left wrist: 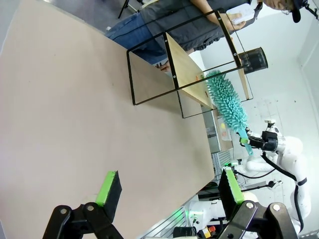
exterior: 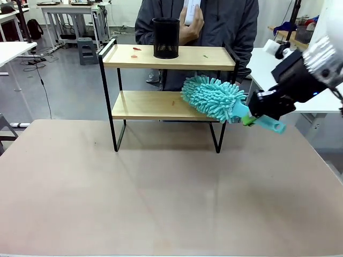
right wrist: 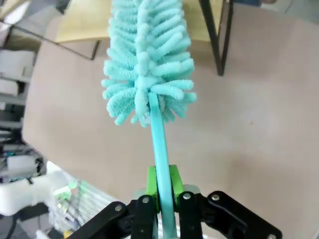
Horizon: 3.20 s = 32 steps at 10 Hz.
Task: Clean the shelf.
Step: Clean the specific tier of the Shelf with the Duster once objects are removed.
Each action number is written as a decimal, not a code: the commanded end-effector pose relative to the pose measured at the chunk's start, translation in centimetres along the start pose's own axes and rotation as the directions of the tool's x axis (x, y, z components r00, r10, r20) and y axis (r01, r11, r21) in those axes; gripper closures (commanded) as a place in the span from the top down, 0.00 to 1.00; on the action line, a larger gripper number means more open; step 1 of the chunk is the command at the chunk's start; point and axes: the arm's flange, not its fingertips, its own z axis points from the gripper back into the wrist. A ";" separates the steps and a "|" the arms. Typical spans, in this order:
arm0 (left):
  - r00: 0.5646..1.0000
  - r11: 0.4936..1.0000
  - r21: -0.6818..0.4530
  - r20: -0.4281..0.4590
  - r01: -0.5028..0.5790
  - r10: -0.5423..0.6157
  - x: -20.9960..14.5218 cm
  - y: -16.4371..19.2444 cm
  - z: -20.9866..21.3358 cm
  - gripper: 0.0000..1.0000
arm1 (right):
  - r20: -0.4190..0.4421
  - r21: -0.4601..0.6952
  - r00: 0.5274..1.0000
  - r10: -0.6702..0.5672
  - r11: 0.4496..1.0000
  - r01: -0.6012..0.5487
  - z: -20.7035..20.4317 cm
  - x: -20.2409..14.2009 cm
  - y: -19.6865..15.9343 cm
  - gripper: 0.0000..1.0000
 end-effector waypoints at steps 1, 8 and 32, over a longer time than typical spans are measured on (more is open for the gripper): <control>1.000 1.000 -0.016 0.014 0.020 -0.020 0.1 -0.2 -0.1 1.00 | 0.070 -0.060 0.996 -0.049 0.997 0.054 -1.3 0.1 0.6 0.12; 1.000 1.000 -0.016 0.014 0.020 -0.020 0.1 -0.2 -0.1 1.00 | 0.160 -0.093 0.980 -0.120 0.986 0.136 -5.0 1.6 1.5 0.12; 1.000 1.000 -0.016 0.014 0.020 -0.020 0.1 -0.2 -0.1 1.00 | -0.276 0.725 0.933 0.230 0.687 0.045 8.3 -5.4 -10.2 0.12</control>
